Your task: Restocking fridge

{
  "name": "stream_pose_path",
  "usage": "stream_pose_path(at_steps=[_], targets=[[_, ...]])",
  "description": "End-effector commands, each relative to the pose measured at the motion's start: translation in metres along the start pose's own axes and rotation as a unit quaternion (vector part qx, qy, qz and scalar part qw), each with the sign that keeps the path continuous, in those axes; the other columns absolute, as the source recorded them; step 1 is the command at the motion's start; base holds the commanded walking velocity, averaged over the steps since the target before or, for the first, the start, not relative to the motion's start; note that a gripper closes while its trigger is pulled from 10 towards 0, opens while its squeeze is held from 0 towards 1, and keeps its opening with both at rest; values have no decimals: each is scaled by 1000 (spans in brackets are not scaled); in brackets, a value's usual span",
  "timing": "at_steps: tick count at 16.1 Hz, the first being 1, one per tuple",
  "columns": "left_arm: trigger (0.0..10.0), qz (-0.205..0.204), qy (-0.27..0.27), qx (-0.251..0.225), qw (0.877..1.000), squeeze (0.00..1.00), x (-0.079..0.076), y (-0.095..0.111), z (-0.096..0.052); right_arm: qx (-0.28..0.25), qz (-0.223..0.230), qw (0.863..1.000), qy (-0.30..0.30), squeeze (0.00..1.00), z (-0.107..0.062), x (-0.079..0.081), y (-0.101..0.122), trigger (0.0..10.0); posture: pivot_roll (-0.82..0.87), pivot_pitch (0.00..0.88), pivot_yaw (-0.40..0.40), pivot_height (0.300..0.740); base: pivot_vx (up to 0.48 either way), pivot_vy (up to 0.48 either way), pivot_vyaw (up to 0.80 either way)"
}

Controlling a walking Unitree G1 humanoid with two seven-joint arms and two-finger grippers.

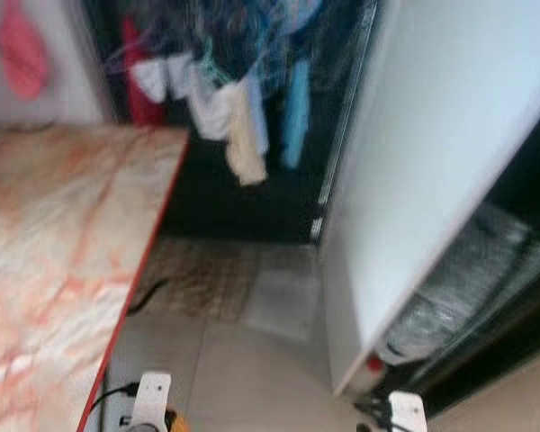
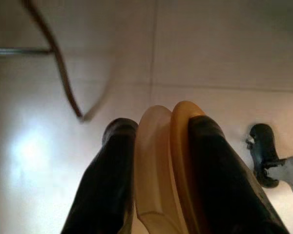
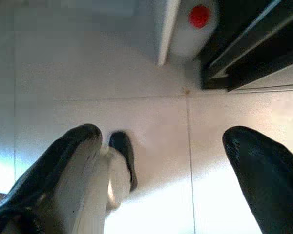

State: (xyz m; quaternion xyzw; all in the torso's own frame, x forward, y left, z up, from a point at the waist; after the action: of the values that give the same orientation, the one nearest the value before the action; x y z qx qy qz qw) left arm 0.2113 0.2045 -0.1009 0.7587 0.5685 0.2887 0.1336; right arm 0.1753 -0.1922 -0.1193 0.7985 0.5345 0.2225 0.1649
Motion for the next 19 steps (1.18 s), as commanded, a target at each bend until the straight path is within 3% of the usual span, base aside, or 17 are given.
stream_pose_path(at_steps=[1,19], targets=[[10000,11,-10,34,999,0,-4,-20,-3,6,9,1000,3,0,0,4,-5,10000,-104,15,-2,740,0,0,-788],[10000,9,-5,31,999,0,-1,-17,-2,4,11,1000,1,0,0,4,-4,10000,-112,23,8,740,0,0,-788]])
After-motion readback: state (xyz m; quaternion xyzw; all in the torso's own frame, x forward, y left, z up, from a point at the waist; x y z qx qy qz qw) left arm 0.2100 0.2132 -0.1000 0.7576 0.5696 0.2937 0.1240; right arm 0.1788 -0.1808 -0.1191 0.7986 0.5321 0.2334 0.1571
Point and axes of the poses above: a point about 5 cm out from each wrist's last joint towards the gripper, its own z axis pointing out of the wrist towards the gripper, its own y axis along the axis of the wrist's last joint, x = y × z, the point moved 3 cm from there along z, pointing out of the wrist towards the gripper, and after that the axes turned 14 degrees about z, right-handed, at the moved point
